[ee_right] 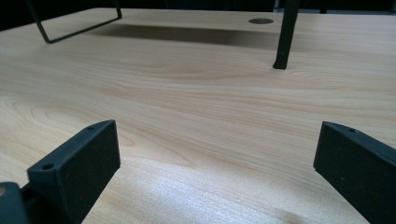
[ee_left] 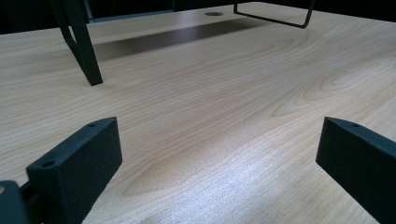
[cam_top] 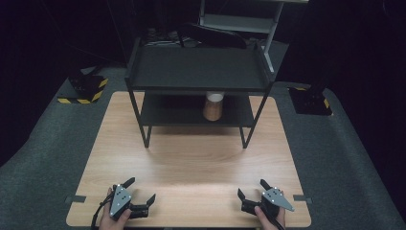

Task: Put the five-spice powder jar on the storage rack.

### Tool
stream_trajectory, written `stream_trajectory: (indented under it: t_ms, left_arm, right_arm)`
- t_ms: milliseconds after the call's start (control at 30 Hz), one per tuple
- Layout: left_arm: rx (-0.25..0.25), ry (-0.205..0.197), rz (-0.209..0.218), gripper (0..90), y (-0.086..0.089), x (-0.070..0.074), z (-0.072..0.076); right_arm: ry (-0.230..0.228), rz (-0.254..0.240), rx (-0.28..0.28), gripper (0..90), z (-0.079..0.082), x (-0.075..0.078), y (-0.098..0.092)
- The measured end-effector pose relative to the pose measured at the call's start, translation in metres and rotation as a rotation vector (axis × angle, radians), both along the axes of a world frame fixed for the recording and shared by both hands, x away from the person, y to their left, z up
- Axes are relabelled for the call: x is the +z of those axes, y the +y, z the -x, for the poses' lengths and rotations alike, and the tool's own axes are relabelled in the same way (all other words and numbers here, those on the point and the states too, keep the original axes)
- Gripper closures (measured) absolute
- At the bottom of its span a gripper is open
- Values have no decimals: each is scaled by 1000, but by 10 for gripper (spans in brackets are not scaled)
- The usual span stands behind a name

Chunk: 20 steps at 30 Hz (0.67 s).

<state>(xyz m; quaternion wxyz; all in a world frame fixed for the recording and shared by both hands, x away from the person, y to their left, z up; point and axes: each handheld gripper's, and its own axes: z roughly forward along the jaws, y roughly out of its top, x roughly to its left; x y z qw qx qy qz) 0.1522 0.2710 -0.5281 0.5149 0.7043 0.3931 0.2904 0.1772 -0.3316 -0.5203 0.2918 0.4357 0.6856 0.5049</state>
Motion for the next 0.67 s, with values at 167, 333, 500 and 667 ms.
stream_trajectory:
  t_ms: [167,333,500,667]
  left_arm:
    - [-6,1,3,5,1,0,0]
    - [-9,3,3,5,2,0,-1]
    - [-9,3,2,5,2,0,-1]
    - [-8,3,1,5,1,0,-1]
  right_arm:
    - [20,-14,-8,3,-2,2,0]
    - [26,-11,-11,3,-2,3,0]
    - [29,-24,-12,3,-2,2,-1]
    - [28,-30,-12,3,-2,2,-2]
